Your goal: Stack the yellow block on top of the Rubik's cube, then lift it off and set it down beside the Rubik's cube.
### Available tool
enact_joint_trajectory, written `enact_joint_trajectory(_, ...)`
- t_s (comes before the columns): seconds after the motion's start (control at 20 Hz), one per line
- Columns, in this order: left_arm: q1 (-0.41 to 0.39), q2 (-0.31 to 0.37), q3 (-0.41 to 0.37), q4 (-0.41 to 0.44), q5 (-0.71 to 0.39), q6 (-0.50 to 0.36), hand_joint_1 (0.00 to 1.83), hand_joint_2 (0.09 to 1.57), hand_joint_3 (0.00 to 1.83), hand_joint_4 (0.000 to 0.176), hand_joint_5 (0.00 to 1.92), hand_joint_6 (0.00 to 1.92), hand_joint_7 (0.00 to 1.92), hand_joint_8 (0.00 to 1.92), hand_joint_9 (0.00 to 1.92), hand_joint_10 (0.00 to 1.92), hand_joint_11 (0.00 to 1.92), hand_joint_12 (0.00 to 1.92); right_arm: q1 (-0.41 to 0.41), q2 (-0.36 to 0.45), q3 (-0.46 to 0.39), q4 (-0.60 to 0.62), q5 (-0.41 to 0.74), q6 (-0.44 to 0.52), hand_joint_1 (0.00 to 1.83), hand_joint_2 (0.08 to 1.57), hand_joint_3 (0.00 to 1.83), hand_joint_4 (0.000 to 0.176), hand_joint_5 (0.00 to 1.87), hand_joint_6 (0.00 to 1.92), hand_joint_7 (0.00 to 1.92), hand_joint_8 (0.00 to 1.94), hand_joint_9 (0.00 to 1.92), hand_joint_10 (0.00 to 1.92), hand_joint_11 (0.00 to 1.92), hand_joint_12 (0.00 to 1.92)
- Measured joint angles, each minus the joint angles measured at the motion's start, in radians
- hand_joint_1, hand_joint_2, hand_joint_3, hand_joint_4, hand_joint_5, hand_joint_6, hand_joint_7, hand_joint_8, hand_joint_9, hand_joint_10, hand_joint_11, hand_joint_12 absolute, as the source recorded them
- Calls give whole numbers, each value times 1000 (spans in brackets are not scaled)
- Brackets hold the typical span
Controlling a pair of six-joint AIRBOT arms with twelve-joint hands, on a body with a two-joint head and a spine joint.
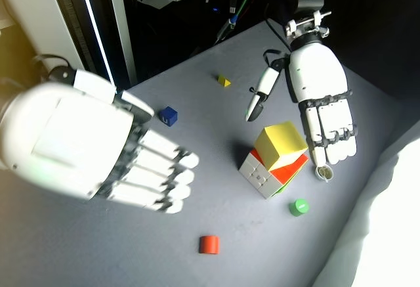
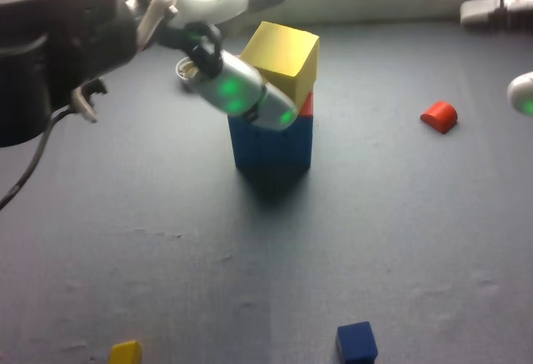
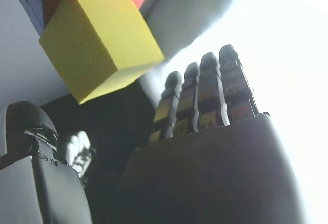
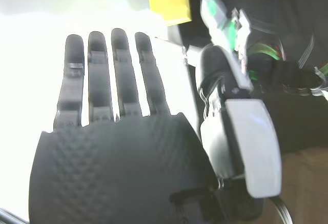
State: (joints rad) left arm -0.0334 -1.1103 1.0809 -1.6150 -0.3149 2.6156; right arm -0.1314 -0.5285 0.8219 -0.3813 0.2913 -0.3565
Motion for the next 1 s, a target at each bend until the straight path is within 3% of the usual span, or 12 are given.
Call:
enact_joint_trajectory(0.05,0,14,-10,-14,1,11,365,897,0,0,0,0,0,0,0,0,0,0,-17,0,0,83,33,-134,344,913,0,0,1,0,1,0,0,0,0,2)
enact_joint_trajectory(0.1,0,26,-12,-14,4,13,349,898,0,0,0,0,0,0,0,0,0,0,-28,0,0,142,54,-208,357,871,0,0,0,0,0,0,0,0,0,0)
enact_joint_trajectory(0.2,5,43,-23,-12,-4,13,340,895,0,0,0,0,0,0,0,0,0,0,-35,0,3,200,100,-304,667,863,0,0,0,0,0,0,0,0,0,0)
enact_joint_trajectory(0.3,28,64,-39,-16,1,14,303,909,0,0,0,0,0,0,0,0,0,0,-78,0,16,264,149,-325,1014,864,0,0,0,0,0,0,0,0,0,0)
enact_joint_trajectory(0.45,61,104,-68,-24,2,14,296,917,4,0,0,0,0,0,0,0,0,0,-98,-9,17,408,124,-320,1335,892,0,0,0,0,0,0,0,0,0,0)
enact_joint_trajectory(0.55,79,127,-81,-28,1,14,300,910,0,0,0,0,0,0,0,0,0,0,-97,-37,24,469,91,-323,1389,875,0,0,0,0,0,0,0,0,0,0)
enact_joint_trajectory(0.7,128,173,-106,-43,-6,13,239,927,7,0,0,0,0,0,0,0,0,0,-5,-110,30,559,-56,-337,1377,876,0,0,0,0,0,0,0,0,0,0)
enact_joint_trajectory(0.85,174,231,-137,-29,-11,-32,211,937,7,0,0,0,0,0,0,0,0,0,42,-192,62,691,-83,-349,1320,912,9,0,0,0,0,0,0,0,0,0)
enact_joint_trajectory(0.9,183,246,-146,-14,-14,-53,181,947,10,0,0,0,0,0,0,0,0,0,55,-209,72,707,-96,-353,1322,905,5,0,0,0,0,0,0,0,0,0)
enact_joint_trajectory(1.0,211,296,-179,113,1,-165,203,972,15,0,0,0,0,0,10,4,39,17,94,-261,93,727,-111,-360,1285,911,7,0,0,0,0,0,0,0,0,0)
